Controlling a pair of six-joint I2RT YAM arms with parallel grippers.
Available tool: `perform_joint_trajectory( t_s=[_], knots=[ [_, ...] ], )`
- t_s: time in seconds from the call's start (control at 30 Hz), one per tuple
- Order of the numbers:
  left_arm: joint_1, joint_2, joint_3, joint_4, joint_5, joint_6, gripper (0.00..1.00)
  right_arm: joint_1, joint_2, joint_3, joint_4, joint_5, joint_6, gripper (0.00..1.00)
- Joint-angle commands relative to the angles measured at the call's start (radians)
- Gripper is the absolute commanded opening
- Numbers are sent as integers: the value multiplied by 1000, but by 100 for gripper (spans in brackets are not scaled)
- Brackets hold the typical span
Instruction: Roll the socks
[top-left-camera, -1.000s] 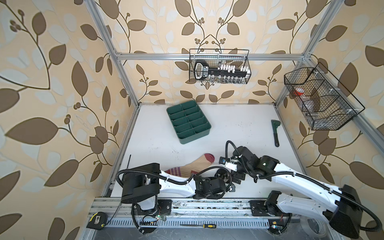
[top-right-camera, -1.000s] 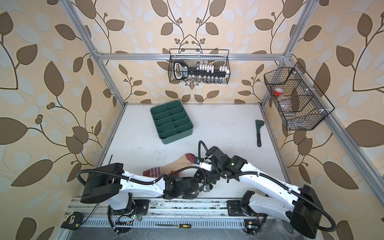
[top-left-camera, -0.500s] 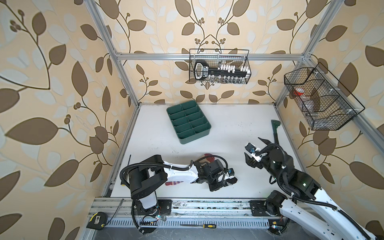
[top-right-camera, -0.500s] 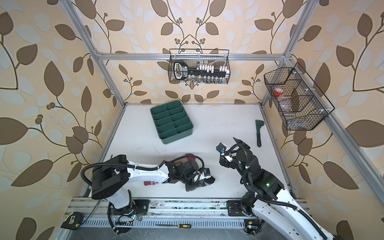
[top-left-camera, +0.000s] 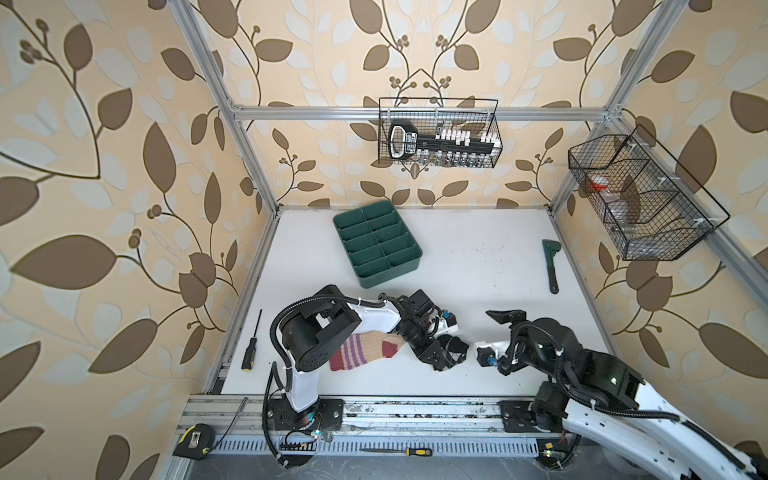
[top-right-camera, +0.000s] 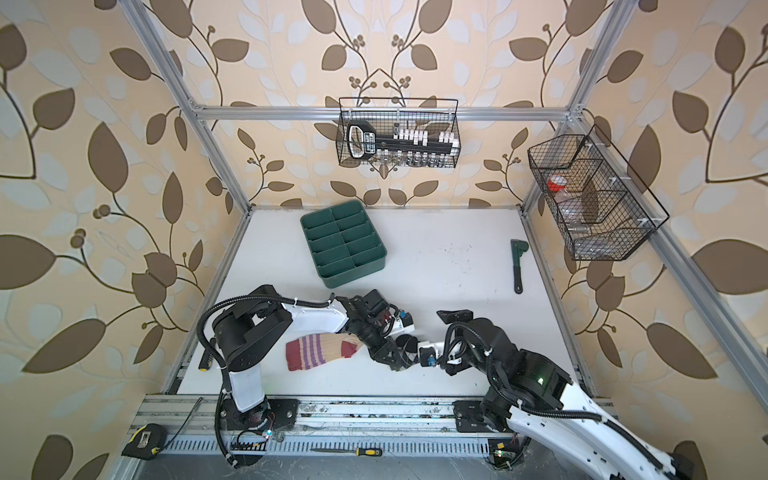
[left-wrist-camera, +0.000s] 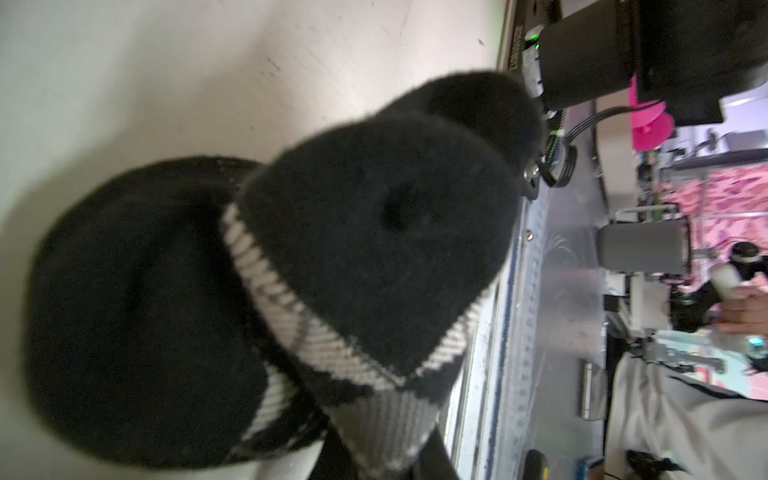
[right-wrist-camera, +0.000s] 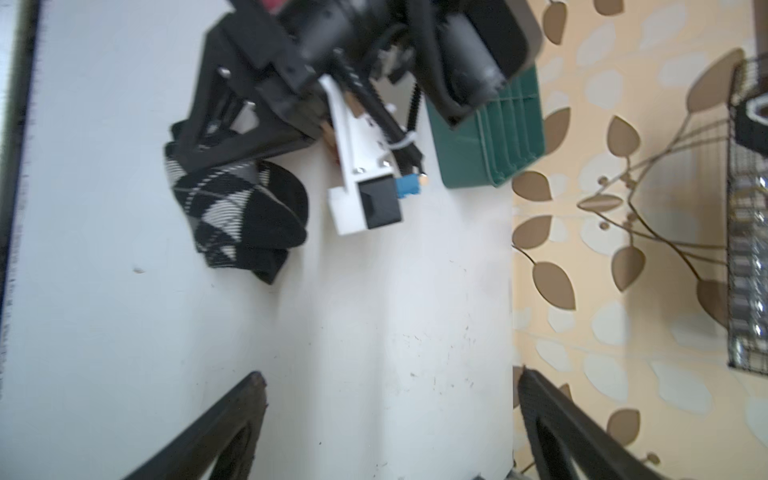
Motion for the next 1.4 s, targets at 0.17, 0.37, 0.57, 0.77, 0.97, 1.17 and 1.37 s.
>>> perform_joint_trajectory(
  t_s=[0.17,0.37,0.57,0.77,0.97,1.17,1.37],
  knots=[
    [19,98,-30,-137,-28,-58,1,317,217,-156,231,160,48,92],
    [19,88,-43,-130,-36,-62,2,294,461,-208,506,160,85,82],
    [19,77,-48,-128,-48,-57,2,248,559,-220,572,115,103,60],
    [19,45,-49,-123,-66,-54,6,227,615,-235,583,77,101,38],
    [24,-113,-55,-127,-160,-22,22,216,620,-245,528,-1,118,21],
    [53,-343,-21,-174,-293,50,41,202,658,-225,459,-65,154,10],
    [83,-699,-32,-196,-568,183,65,153,742,-122,349,-159,230,10]
  ],
)
